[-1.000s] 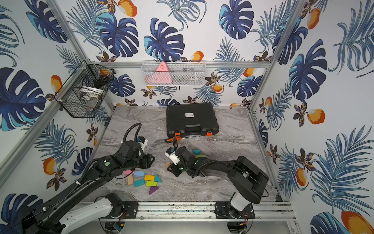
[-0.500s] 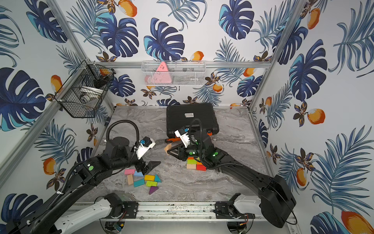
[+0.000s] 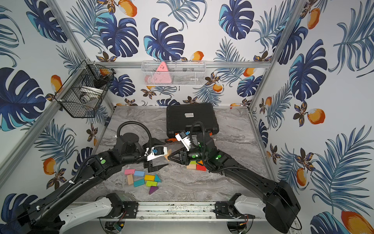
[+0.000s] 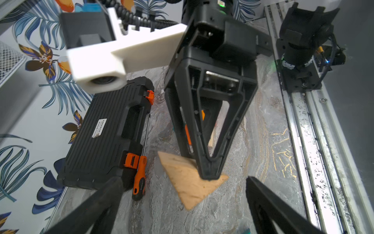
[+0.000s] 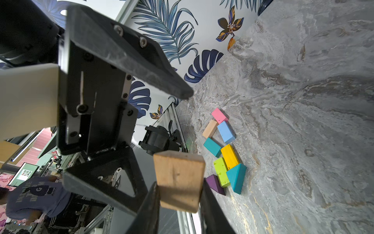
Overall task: Assemble a piece of candy with building blocks
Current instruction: Pick up the building block from the center of the board.
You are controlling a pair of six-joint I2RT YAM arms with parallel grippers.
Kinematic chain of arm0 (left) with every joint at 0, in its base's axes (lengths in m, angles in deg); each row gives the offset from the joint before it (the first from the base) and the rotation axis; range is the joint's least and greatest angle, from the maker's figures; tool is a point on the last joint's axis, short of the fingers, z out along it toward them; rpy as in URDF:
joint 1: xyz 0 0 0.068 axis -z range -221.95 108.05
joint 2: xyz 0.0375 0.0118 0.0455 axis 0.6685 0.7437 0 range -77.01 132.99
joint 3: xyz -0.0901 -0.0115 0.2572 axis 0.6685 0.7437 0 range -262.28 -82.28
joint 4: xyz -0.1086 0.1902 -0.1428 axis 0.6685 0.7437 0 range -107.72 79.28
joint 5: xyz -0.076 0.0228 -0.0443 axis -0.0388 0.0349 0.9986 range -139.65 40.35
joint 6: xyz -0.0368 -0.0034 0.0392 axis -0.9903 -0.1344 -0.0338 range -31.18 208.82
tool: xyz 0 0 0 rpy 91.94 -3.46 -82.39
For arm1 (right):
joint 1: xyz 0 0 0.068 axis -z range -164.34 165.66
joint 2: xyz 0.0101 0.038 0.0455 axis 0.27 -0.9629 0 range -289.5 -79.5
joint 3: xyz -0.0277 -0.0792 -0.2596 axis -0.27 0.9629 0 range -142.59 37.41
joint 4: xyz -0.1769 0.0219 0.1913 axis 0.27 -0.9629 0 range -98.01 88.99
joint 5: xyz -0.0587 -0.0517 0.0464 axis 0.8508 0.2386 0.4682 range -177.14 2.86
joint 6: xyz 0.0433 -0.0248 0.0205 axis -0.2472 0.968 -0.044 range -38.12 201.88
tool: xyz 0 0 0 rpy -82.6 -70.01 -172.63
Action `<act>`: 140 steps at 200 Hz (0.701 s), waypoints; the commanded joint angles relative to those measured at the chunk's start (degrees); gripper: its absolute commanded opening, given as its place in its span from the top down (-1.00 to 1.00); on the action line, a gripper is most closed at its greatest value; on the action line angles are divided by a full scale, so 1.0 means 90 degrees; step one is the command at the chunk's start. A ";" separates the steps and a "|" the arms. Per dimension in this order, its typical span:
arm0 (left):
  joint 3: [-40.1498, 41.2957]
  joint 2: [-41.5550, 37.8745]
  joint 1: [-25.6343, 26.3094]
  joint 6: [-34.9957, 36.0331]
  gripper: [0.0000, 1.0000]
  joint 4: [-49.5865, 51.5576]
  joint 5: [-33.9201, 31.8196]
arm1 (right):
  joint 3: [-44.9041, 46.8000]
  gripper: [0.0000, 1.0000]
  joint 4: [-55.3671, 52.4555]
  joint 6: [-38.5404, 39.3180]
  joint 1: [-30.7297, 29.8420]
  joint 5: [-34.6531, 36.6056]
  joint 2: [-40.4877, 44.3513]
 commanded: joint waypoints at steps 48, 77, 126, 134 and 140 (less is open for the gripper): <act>0.0093 0.0221 0.0323 0.0639 -0.92 -0.0025 -0.0126 | 0.0040 0.52 0.0150 -0.0200 -0.0021 -0.0202 -0.0030; 0.0141 0.0294 0.0534 0.0853 -0.86 -0.0166 -0.0560 | 0.0076 0.52 0.0204 -0.0260 -0.0036 -0.0257 -0.0068; 0.0199 0.0335 0.0769 0.1071 -0.72 -0.0391 -0.1154 | 0.0099 0.52 0.0262 -0.0347 -0.0043 -0.0299 -0.0168; 0.0247 0.0315 0.0796 0.1064 -0.70 -0.0466 -0.1197 | 0.0106 0.52 0.0272 -0.0355 -0.0037 -0.0301 -0.0183; 0.0293 0.0299 0.0806 0.1061 -0.69 -0.0523 -0.1214 | 0.0099 0.52 0.0263 -0.0344 -0.0041 -0.0301 -0.0188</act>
